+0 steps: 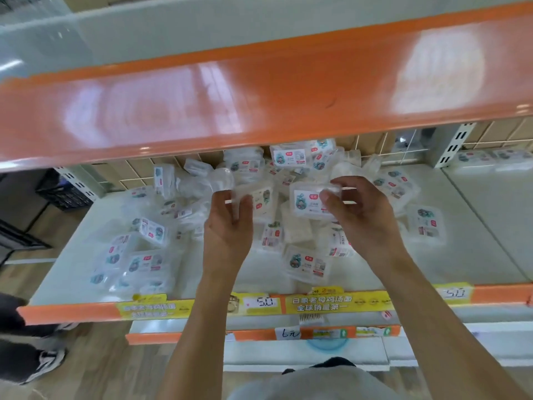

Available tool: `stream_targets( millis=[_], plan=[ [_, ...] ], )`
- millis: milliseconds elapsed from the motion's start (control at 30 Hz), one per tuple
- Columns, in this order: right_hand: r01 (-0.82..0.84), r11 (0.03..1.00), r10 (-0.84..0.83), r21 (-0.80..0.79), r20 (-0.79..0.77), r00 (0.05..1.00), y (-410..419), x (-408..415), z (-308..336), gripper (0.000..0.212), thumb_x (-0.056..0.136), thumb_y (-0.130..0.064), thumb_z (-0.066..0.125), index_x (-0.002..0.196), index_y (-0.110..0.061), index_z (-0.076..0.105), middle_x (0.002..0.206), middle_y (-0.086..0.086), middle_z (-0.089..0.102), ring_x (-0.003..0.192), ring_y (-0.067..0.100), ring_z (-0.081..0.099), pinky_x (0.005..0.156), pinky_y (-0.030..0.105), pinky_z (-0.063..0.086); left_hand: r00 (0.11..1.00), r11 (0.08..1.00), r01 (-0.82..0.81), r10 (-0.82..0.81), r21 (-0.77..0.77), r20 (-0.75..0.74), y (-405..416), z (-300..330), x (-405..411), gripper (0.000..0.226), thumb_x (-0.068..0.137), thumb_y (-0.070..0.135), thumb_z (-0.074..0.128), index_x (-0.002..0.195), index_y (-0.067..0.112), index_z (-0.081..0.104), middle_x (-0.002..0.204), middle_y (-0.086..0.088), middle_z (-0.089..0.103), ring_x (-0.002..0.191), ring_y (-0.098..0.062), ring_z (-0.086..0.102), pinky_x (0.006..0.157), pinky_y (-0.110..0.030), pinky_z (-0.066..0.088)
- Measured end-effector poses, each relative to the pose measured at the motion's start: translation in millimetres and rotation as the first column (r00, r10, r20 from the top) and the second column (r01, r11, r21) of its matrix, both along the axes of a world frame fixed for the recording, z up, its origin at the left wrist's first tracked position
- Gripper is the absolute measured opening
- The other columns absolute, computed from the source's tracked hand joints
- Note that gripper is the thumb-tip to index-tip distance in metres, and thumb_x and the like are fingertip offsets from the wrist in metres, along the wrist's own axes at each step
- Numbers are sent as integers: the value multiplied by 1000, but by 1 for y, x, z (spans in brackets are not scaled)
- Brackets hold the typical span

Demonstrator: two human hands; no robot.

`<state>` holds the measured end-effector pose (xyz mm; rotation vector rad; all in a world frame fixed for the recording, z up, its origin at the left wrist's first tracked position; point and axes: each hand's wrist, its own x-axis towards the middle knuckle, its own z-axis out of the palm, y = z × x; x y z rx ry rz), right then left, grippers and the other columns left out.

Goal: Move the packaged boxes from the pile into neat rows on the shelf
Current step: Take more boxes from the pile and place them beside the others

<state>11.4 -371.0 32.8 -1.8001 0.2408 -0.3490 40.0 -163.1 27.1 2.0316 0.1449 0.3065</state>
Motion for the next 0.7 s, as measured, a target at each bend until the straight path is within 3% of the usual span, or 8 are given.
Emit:
stream_targets(
  millis=[67,133,200,267,367,533,633,700],
  plan=[
    [1,999,1,53,-31,1000,4,-1,-1,25,89,-33,74,110,-22,65,95,-1,74,78,7,73,77,41,62,998,982,-10,-3,-191,-66,7,-1,2,20,96,33,63,100,14,58,96,1,68,85,-4,69,76,-37,59],
    [-3,994,10,110,-59,998,6,-1,-2,26,88,-32,74,110,-20,66,95,2,74,80,10,73,77,43,63,991,929,-41,-10,-367,-135,11,1,1,17,96,30,65,99,14,60,101,-4,71,93,-14,71,77,-34,60],
    [-12,991,22,131,-74,997,8,-2,-2,26,88,-31,75,110,-18,66,95,3,74,83,11,74,76,42,63,979,854,-65,-46,-517,-199,14,2,-2,18,95,24,67,108,14,61,105,-9,72,94,-20,73,78,-32,60],
    [-23,987,36,159,-76,996,10,-2,-1,25,89,-28,74,109,-16,66,95,3,73,83,11,74,72,37,63,965,790,-67,-105,-610,-242,16,5,-6,24,95,19,66,118,13,61,110,-13,72,101,-27,72,87,-39,60],
    [-26,971,46,236,-77,996,11,-3,3,24,91,-23,73,111,-13,65,94,6,73,82,9,74,67,30,63,946,718,-78,-166,-691,-280,21,8,-8,25,96,14,62,121,13,65,114,-14,72,106,-30,70,93,-43,57],
    [-11,950,43,313,-95,995,11,-4,6,23,91,-20,72,111,-13,66,93,8,73,85,15,74,68,33,63,937,661,-89,-197,-745,-287,27,7,-8,7,92,17,67,99,15,69,102,-5,76,97,-20,69,92,-32,52],
    [-15,950,54,312,-116,992,13,-6,5,21,90,-21,74,109,-16,66,95,9,74,86,16,74,70,34,63,936,579,-95,-224,-810,-270,28,6,-8,25,89,7,68,114,6,61,97,-8,76,92,-25,71,84,-32,57],
    [-18,952,58,306,-124,991,15,-7,3,21,90,-22,74,109,-17,67,95,9,74,87,16,74,70,33,63,929,545,-64,-273,-836,-250,28,6,-8,44,88,0,67,130,2,53,105,-13,75,99,-32,72,82,-36,61]
  ],
)
